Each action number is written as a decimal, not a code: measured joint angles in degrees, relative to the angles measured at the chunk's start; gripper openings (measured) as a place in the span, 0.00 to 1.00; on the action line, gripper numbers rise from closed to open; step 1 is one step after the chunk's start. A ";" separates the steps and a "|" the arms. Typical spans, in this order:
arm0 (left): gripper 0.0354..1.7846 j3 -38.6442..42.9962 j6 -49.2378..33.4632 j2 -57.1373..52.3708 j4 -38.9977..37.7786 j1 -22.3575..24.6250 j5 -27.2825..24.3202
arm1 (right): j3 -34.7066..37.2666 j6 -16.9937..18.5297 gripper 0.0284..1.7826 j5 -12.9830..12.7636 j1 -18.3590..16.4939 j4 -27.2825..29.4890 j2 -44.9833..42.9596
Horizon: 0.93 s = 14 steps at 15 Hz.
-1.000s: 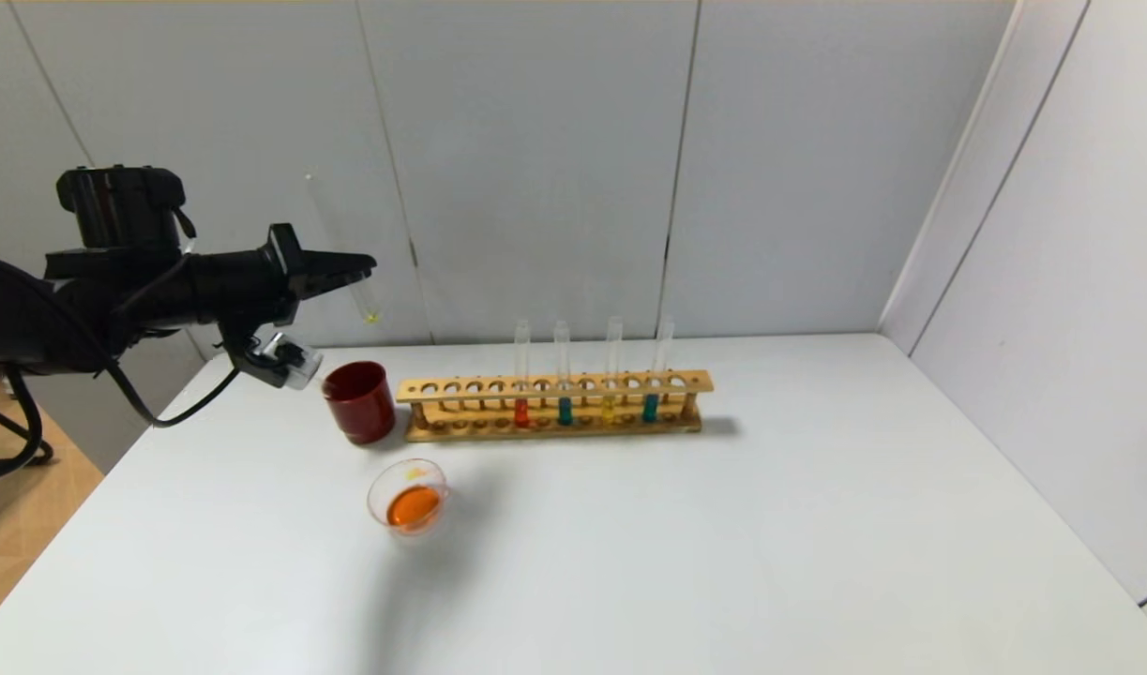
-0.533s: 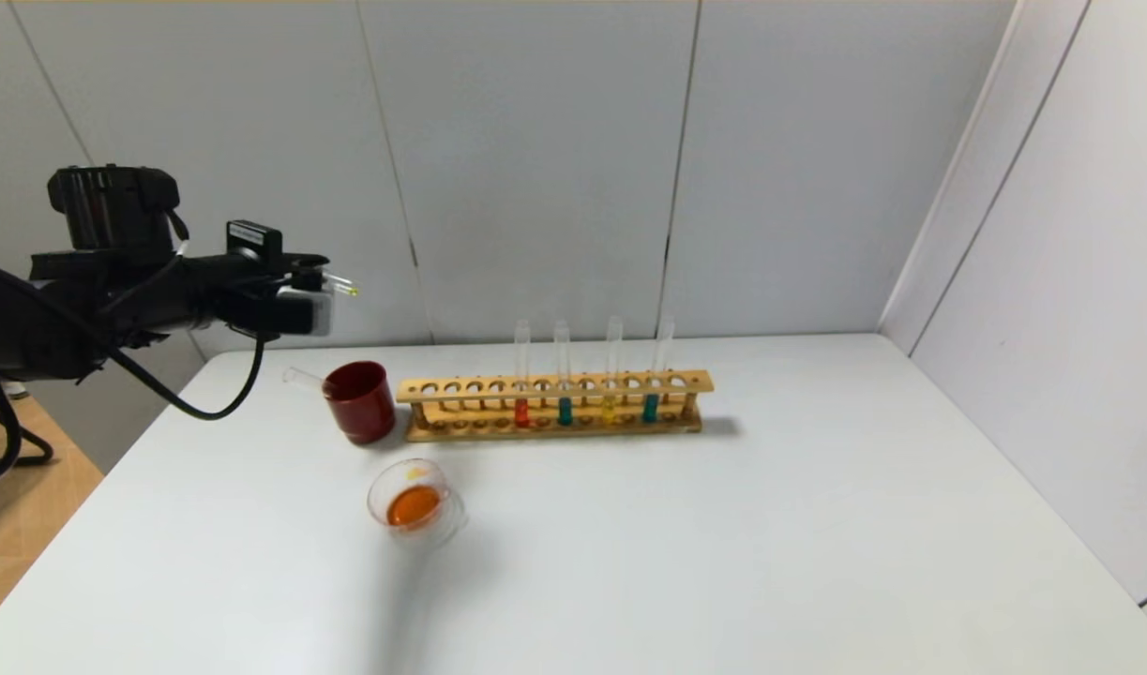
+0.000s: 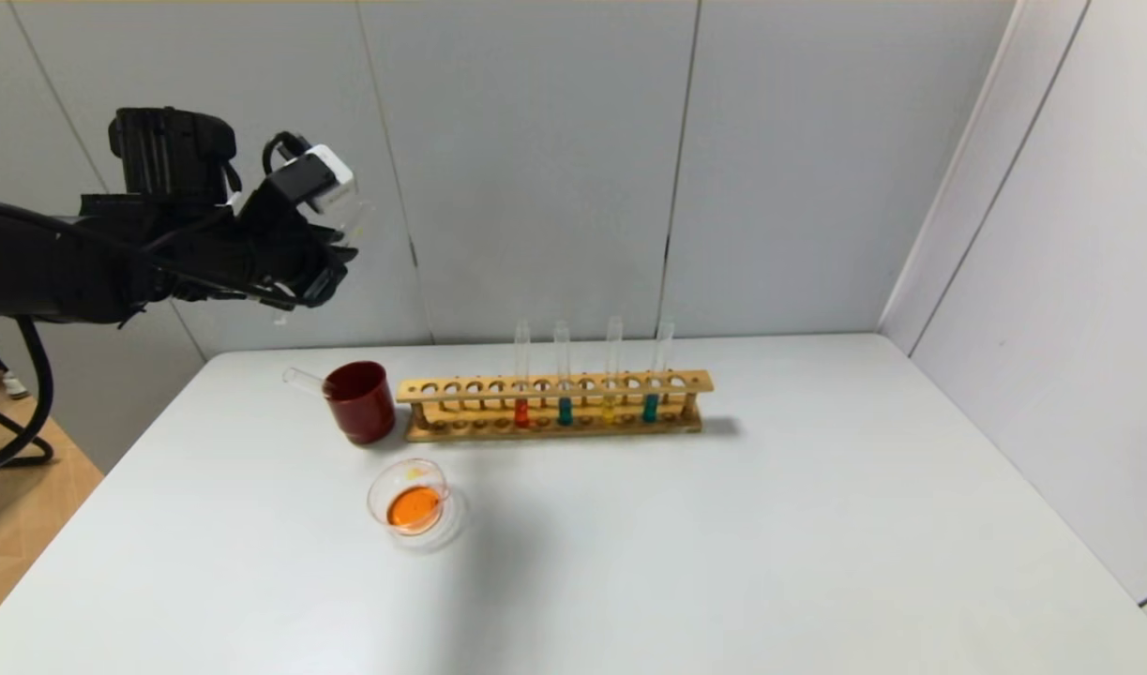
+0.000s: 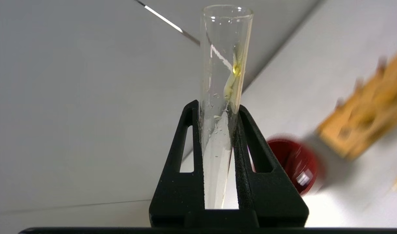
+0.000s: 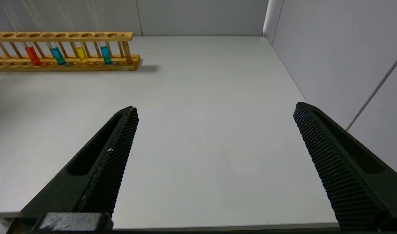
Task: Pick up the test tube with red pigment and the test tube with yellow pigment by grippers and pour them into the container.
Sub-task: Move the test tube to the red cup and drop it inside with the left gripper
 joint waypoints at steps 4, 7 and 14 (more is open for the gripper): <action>0.16 -3.99 -23.63 1.05 0.39 -0.49 -6.42 | 0.00 0.00 0.98 -0.02 0.00 0.00 0.00; 0.16 -0.85 -28.84 0.68 -0.33 -0.38 -5.07 | 0.00 0.00 0.98 0.00 -0.02 0.00 0.00; 0.16 4.35 -31.49 1.65 -9.84 1.00 -2.01 | 0.00 0.00 0.98 0.00 0.00 0.00 0.00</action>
